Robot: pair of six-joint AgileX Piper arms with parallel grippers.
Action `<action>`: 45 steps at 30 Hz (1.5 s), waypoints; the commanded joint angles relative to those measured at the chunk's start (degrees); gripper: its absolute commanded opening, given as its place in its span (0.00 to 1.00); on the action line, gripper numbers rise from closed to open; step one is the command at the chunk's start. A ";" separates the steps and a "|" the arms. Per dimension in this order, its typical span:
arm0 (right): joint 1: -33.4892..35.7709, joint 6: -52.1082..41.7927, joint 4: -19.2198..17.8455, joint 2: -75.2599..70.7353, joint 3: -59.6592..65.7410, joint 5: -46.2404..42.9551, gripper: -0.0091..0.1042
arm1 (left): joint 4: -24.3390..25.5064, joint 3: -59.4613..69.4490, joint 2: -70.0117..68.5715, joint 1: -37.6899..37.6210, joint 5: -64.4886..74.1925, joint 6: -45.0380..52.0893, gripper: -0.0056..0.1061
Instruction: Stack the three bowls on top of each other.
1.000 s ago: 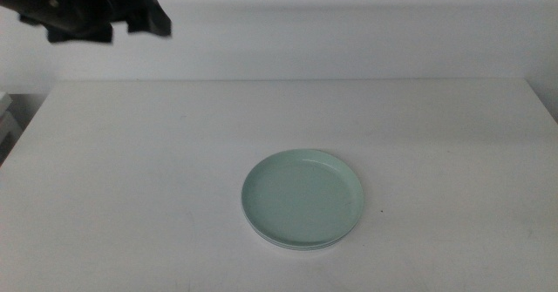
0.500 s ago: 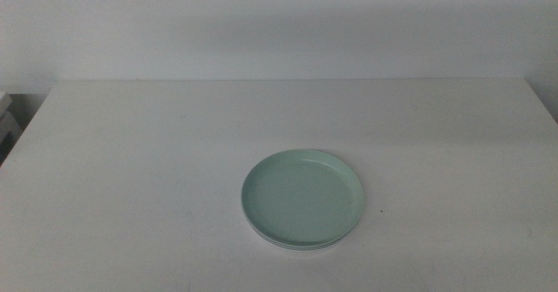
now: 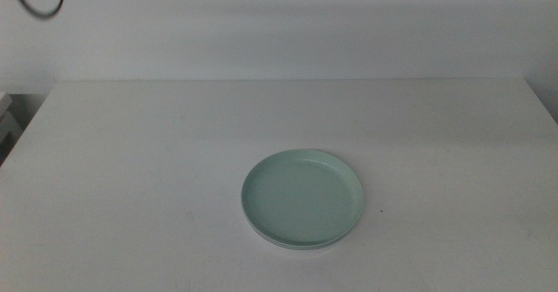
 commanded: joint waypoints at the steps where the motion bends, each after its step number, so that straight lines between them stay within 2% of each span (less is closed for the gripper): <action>1: -0.30 -0.32 -2.50 0.08 -0.12 -4.19 0.72 | -0.47 2.89 -4.74 0.00 -5.87 -0.29 0.85; 4: -0.36 -0.32 -5.45 -0.09 2.49 -10.46 0.72 | -0.47 10.10 -10.09 0.00 -6.19 -0.29 0.85; 8: -0.36 -0.32 -6.16 -0.02 5.81 -17.96 0.72 | -0.41 19.22 -18.25 0.00 -6.24 -0.29 0.85; 16: -0.50 -0.32 -7.46 -0.42 11.34 -22.67 0.72 | -0.38 36.48 -35.78 2.32 -6.24 -0.29 0.85; 24: -10.31 -0.32 -8.31 -7.01 26.60 -41.22 0.72 | 0.00 50.87 -53.38 6.10 -6.66 -0.29 0.85; 36: -20.86 -0.32 -7.04 -34.36 53.92 -45.60 0.72 | -0.96 64.73 -73.05 6.09 -8.90 -0.29 0.85; 40: -22.48 -0.32 -5.03 -39.94 61.50 -45.67 0.72 | -0.96 68.14 -74.35 6.09 -14.76 -0.29 0.85; 45: -23.51 -0.32 -4.88 -44.52 67.49 -45.67 0.72 | -0.92 71.96 -74.36 6.09 -16.87 -0.29 0.85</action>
